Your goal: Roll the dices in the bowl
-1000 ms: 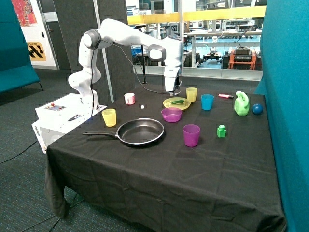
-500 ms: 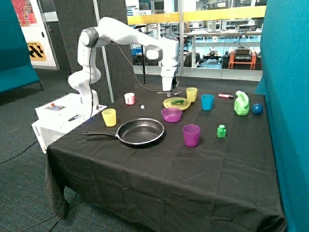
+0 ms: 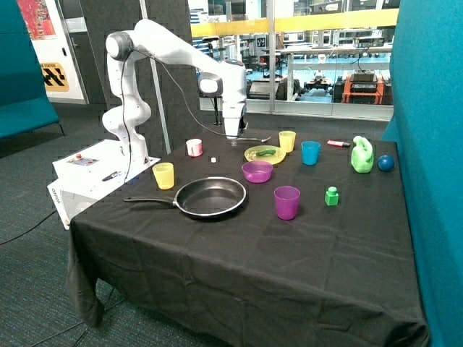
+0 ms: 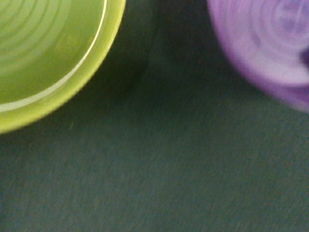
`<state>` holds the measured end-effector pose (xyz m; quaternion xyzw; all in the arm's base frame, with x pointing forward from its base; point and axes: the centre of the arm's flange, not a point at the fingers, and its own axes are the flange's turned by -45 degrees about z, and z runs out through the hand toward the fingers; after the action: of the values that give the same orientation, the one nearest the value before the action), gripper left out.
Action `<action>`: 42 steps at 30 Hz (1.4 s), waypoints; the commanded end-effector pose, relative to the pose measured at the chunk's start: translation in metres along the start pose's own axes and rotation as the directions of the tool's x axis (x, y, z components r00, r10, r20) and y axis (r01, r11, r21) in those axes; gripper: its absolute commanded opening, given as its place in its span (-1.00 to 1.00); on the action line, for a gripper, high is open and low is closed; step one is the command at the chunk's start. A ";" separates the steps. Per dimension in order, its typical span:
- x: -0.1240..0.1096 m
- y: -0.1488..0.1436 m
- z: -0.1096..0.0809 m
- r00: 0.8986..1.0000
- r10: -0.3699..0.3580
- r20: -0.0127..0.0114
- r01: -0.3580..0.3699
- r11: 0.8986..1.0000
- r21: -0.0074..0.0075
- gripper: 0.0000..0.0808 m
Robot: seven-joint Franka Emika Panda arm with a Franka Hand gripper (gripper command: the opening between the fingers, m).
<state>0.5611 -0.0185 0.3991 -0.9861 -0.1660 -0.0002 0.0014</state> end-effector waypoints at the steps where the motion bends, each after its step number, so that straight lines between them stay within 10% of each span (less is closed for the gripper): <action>1: -0.054 -0.022 0.011 0.999 -0.036 0.001 0.036 0.999 -0.003 -0.22; 18: -0.107 -0.071 0.023 0.995 -0.103 0.001 0.103 0.995 -0.003 -0.46; 42: -0.118 -0.096 0.059 0.988 -0.157 0.001 0.157 0.988 -0.003 0.10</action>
<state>0.4206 0.0264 0.3530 -0.9717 -0.2361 -0.0013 -0.0020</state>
